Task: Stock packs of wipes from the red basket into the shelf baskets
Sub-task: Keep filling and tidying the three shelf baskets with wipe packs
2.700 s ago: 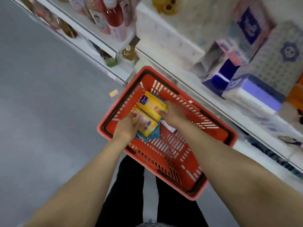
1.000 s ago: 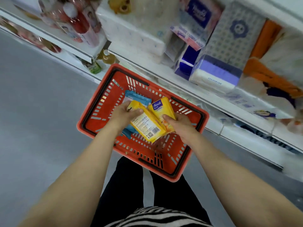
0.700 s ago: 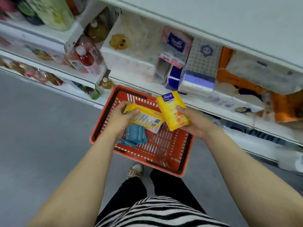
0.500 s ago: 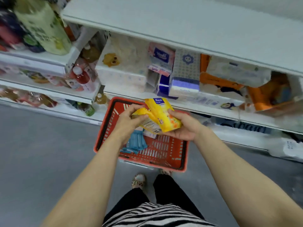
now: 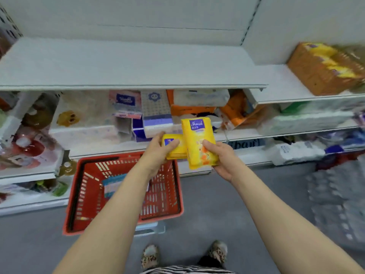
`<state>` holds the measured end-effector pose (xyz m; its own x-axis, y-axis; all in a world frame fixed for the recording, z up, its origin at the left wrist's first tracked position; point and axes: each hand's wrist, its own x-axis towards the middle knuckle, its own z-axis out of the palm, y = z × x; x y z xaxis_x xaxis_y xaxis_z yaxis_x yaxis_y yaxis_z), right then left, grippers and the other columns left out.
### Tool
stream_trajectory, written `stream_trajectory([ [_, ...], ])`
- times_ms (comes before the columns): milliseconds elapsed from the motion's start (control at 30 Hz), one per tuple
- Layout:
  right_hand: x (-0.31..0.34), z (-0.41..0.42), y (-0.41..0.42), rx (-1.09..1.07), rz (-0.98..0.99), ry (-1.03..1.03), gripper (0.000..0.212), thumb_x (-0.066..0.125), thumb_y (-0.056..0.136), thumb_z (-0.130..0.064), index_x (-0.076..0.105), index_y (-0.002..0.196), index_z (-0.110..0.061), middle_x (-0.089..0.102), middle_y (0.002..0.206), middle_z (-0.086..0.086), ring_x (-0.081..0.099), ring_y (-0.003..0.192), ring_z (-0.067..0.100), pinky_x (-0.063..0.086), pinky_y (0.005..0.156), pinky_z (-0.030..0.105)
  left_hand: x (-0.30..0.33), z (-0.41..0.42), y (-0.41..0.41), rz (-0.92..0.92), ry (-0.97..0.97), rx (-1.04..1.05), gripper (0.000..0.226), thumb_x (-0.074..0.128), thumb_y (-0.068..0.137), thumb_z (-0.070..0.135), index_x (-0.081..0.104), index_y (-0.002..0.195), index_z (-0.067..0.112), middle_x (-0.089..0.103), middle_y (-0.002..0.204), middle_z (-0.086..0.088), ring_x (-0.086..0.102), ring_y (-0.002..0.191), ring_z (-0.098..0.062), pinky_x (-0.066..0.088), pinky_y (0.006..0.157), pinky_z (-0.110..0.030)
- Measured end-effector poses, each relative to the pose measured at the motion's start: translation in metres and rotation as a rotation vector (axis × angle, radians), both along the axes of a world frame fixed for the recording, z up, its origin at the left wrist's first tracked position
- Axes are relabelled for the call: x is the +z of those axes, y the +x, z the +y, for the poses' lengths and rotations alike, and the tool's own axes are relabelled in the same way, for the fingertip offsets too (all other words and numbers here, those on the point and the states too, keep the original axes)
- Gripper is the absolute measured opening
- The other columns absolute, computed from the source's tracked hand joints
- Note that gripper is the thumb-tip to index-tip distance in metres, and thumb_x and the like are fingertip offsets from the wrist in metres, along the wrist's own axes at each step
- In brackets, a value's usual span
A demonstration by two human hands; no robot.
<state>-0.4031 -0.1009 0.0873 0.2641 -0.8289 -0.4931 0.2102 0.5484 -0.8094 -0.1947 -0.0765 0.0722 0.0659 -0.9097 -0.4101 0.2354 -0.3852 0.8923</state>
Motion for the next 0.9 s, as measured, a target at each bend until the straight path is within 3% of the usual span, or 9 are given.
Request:
stream_trajectory([
  [100, 0.018, -0.009, -0.056, -0.103, 0.003, -0.114, 0.033, 0.071, 0.078, -0.02, 0.067, 0.105, -0.001, 0.075, 0.09, 0.009, 0.071, 0.08, 0.022, 0.059, 0.069, 0.033, 0.016, -0.031, -0.064, -0.039, -0.002, 0.015, 0.051, 0.075, 0.087, 0.023, 0.05, 0.132, 0.018, 0.068, 0.115, -0.006, 0.071, 0.089, -0.023, 0.061, 0.065, -0.038],
  [200, 0.033, -0.021, -0.126, -0.175, 0.02, -0.195, 0.033, 0.07, 0.078, -0.021, 0.067, 0.105, -0.002, 0.076, 0.09, 0.008, 0.073, 0.08, 0.02, 0.059, 0.067, 0.031, 0.037, -0.053, -0.138, -0.034, -0.017, -0.097, 0.029, 0.073, 0.09, 0.023, 0.058, 0.115, 0.026, 0.069, 0.105, -0.005, 0.071, 0.078, -0.017, 0.06, 0.055, -0.034],
  [400, 0.051, -0.043, -0.272, -0.226, 0.092, -0.285, 0.017, 0.063, 0.091, -0.014, 0.067, 0.105, -0.005, 0.076, 0.086, 0.003, 0.072, 0.074, 0.015, 0.058, 0.064, 0.028, 0.058, -0.096, -0.273, 0.003, -0.125, -0.25, 0.057, 0.076, 0.085, 0.012, 0.053, 0.134, 0.03, 0.07, 0.115, -0.004, 0.072, 0.096, -0.026, 0.061, 0.067, -0.039],
  [500, 0.062, -0.061, -0.324, -0.259, 0.174, -0.323, 0.018, 0.068, 0.085, -0.023, 0.068, 0.097, -0.009, 0.074, 0.081, 0.001, 0.07, 0.07, 0.013, 0.056, 0.061, 0.027, 0.068, -0.109, -0.323, -0.003, -0.221, -0.22, 0.052, 0.073, 0.086, 0.006, 0.056, 0.126, 0.035, 0.07, 0.11, -0.001, 0.072, 0.089, -0.018, 0.061, 0.066, -0.037],
  [567, 0.064, -0.076, -0.35, -0.287, 0.207, -0.339, 0.011, 0.066, 0.092, -0.024, 0.068, 0.096, -0.014, 0.073, 0.08, -0.003, 0.069, 0.069, 0.011, 0.056, 0.061, 0.028, 0.075, -0.121, -0.342, -0.011, -0.252, -0.194, 0.051, 0.072, 0.087, 0.004, 0.055, 0.122, 0.037, 0.069, 0.109, 0.0, 0.071, 0.09, -0.016, 0.061, 0.066, -0.035],
  [633, 0.065, -0.098, -0.373, -0.33, 0.22, -0.348, 0.011, 0.063, 0.095, -0.028, 0.068, 0.099, -0.018, 0.075, 0.083, -0.004, 0.07, 0.072, 0.012, 0.059, 0.063, 0.032, 0.082, -0.142, -0.357, -0.013, -0.279, -0.177, 0.052, 0.072, 0.086, 0.003, 0.055, 0.124, 0.035, 0.068, 0.112, -0.002, 0.07, 0.094, -0.02, 0.06, 0.064, -0.034],
  [767, 0.067, -0.154, -0.414, -0.394, 0.213, -0.362, 0.012, 0.065, 0.094, -0.028, 0.066, 0.103, -0.018, 0.076, 0.085, -0.002, 0.072, 0.072, 0.014, 0.059, 0.059, 0.033, 0.094, -0.193, -0.39, -0.058, -0.34, -0.163, 0.049, 0.07, 0.088, 0.001, 0.054, 0.126, 0.028, 0.068, 0.104, -0.004, 0.071, 0.081, -0.016, 0.062, 0.061, -0.034],
  [900, 0.069, -0.224, -0.46, -0.438, 0.27, -0.37, 0.027, 0.073, 0.088, -0.028, 0.06, 0.109, -0.015, 0.075, 0.094, 0.005, 0.073, 0.074, 0.018, 0.062, 0.067, 0.04, 0.092, -0.26, -0.427, -0.067, -0.371, -0.145, 0.046, 0.07, 0.087, 0.0, 0.055, 0.118, 0.032, 0.067, 0.101, -0.009, 0.07, 0.075, -0.016, 0.061, 0.059, -0.035],
])
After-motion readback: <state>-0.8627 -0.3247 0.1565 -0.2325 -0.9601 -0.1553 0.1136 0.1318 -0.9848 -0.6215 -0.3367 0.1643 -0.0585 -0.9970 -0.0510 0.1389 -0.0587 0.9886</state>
